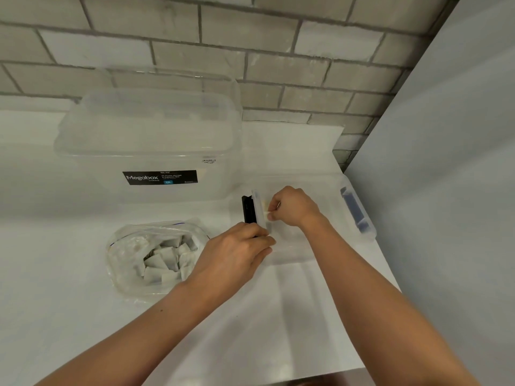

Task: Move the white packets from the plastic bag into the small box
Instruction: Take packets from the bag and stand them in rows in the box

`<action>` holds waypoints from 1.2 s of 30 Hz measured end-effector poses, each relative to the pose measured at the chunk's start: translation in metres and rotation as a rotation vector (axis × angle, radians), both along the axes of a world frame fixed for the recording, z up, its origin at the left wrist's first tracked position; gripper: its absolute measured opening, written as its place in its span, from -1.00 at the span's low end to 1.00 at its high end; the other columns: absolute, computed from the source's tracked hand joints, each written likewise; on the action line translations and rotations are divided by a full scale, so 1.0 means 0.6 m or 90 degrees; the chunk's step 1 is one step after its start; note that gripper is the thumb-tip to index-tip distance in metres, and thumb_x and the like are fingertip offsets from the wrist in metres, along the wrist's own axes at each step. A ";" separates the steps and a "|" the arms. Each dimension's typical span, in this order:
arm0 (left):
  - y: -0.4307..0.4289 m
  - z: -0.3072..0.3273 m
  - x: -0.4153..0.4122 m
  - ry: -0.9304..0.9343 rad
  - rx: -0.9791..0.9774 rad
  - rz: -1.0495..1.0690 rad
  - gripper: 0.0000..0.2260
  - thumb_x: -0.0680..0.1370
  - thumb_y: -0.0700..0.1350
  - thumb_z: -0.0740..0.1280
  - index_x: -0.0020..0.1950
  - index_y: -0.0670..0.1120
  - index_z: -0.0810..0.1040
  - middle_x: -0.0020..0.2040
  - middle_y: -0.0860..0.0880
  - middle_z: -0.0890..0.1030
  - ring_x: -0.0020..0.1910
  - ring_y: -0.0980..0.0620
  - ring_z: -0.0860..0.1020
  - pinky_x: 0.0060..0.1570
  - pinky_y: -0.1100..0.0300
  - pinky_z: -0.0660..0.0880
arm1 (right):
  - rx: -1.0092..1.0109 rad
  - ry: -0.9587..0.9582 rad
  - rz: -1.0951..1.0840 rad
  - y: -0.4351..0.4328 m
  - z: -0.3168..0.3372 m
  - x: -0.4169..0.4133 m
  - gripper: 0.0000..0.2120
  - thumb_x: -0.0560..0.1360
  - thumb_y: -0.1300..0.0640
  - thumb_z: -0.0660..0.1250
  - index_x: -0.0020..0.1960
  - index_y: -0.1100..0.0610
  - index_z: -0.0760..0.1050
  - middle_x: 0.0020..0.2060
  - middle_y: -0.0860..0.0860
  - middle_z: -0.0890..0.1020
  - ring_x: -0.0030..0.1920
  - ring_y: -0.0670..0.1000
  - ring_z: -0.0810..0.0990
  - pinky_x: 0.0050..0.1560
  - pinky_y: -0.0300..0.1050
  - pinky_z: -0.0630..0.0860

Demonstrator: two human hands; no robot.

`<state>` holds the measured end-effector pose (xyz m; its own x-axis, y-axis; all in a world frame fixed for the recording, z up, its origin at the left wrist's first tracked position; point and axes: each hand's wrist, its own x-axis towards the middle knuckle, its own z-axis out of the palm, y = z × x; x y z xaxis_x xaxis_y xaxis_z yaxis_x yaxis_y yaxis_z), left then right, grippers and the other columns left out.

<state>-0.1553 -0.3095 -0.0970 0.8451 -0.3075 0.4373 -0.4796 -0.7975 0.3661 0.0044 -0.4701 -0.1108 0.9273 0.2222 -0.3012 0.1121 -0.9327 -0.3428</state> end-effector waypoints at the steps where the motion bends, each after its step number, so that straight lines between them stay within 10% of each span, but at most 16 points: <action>1: 0.000 0.000 0.000 -0.001 0.001 -0.002 -0.86 0.49 -0.08 0.50 0.04 0.04 0.70 0.02 0.11 0.66 -0.05 0.06 0.65 -0.31 0.15 0.62 | -0.007 0.000 -0.001 0.002 -0.001 -0.001 -0.87 0.40 0.02 0.56 -0.17 -0.10 0.61 -0.06 -0.05 0.68 -0.05 0.03 0.65 0.02 0.00 0.64; 8: 0.025 0.006 -0.014 0.013 0.011 -0.030 -0.78 0.55 0.03 0.41 0.19 0.05 0.63 0.16 0.13 0.60 0.11 0.07 0.59 -0.20 0.14 0.62 | 0.018 -0.047 -0.054 -0.008 0.026 -0.016 -0.72 0.35 -0.08 0.57 0.02 -0.09 0.64 0.01 -0.05 0.68 0.05 0.06 0.64 0.09 0.01 0.60; 21: 0.264 -0.009 -0.093 -0.022 0.005 0.257 -0.86 0.51 0.01 0.47 -0.01 -0.02 0.69 0.04 -0.02 0.56 0.07 -0.12 0.45 -0.04 0.01 0.46 | 0.477 -0.170 -0.009 0.132 0.133 -0.270 -0.92 0.50 0.17 0.50 -0.06 -0.01 0.70 -0.21 -0.23 0.70 -0.15 -0.17 0.67 -0.10 -0.37 0.55; 30: 0.299 -0.056 -0.116 0.117 0.165 0.195 -0.81 0.34 0.11 0.58 -0.13 0.08 0.75 0.08 0.07 0.64 0.15 -0.14 0.49 0.26 -0.02 0.30 | -0.018 -0.069 0.220 0.230 0.034 -0.280 -0.76 0.60 0.11 0.24 0.09 -0.10 0.66 -0.07 0.01 0.67 -0.11 0.17 0.60 -0.19 -0.06 0.51; 36: 0.297 -0.058 -0.111 0.225 0.267 0.177 -0.46 0.23 0.26 0.54 0.14 0.06 0.69 0.27 -0.01 0.55 0.27 -0.17 0.40 0.43 -0.16 0.22 | -0.095 -0.057 0.190 0.246 0.026 -0.283 -0.84 0.57 -0.12 0.36 0.10 -0.13 0.63 0.01 0.02 0.64 -0.09 0.17 0.56 -0.15 -0.09 0.40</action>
<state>-0.2220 -0.1310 -0.1319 0.9901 -0.1405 0.0054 -0.1404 -0.9857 0.0933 -0.1657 -0.3224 -0.0949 0.8523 0.4468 -0.2718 0.4107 -0.8936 -0.1811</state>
